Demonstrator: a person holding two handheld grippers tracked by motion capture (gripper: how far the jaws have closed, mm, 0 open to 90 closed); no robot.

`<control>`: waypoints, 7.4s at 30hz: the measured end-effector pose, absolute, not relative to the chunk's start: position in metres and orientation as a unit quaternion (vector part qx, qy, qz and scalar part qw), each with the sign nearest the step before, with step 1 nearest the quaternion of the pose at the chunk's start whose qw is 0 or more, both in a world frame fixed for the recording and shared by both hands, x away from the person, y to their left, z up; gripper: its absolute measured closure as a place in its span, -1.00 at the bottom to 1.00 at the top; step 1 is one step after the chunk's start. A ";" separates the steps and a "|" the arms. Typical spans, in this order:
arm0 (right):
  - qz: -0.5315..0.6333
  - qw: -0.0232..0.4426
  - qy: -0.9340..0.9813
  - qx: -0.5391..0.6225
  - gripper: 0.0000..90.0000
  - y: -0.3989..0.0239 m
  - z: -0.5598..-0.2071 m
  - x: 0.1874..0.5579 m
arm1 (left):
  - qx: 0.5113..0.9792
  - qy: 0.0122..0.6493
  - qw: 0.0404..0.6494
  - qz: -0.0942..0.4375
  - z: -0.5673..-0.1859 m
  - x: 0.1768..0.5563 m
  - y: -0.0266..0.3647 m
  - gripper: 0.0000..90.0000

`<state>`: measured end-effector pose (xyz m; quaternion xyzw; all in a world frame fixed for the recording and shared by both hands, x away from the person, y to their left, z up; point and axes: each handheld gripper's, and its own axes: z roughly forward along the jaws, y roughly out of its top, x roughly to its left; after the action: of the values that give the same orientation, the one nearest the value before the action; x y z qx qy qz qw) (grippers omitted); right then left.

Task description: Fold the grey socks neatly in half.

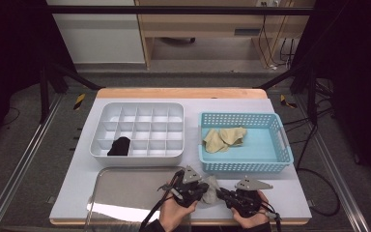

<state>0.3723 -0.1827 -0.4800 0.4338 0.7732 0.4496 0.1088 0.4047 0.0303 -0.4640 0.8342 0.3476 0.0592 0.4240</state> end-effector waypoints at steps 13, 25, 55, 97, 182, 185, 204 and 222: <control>0.443 0.132 0.819 0.340 0.86 -0.160 -0.470 0.368 | 0.826 0.380 0.416 0.027 -0.475 0.414 0.030 0.98; 0.440 0.121 0.819 0.348 0.86 -0.161 -0.469 0.368 | 0.832 0.380 0.399 0.068 -0.457 0.402 0.062 0.85; 0.438 0.097 0.834 0.320 0.85 -0.138 -0.475 0.375 | 0.813 0.356 0.454 0.077 -0.444 0.410 0.060 0.51; 0.428 0.045 0.838 0.335 1.00 -0.133 -0.480 0.366 | 0.837 0.352 0.413 0.071 -0.468 0.423 0.055 0.32; 0.461 0.191 0.735 0.459 0.15 -0.220 -0.484 0.370 | 0.784 0.377 0.488 0.073 -0.414 0.402 0.138 0.47; 0.459 0.193 0.730 0.468 0.14 -0.227 -0.486 0.368 | 0.775 0.388 0.493 0.079 -0.409 0.406 0.152 0.46; 0.449 0.197 0.731 0.475 0.12 -0.229 -0.486 0.370 | 0.739 0.430 0.502 0.131 -0.379 0.430 0.205 0.46; 0.446 0.197 0.734 0.473 0.12 -0.227 -0.486 0.372 | 0.742 0.454 0.470 0.151 -0.366 0.456 0.224 0.46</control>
<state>0.3721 -0.2267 -0.4859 0.4729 0.7337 0.4465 0.1966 0.4562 0.2244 -0.3659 0.7419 0.4535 0.1508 0.4703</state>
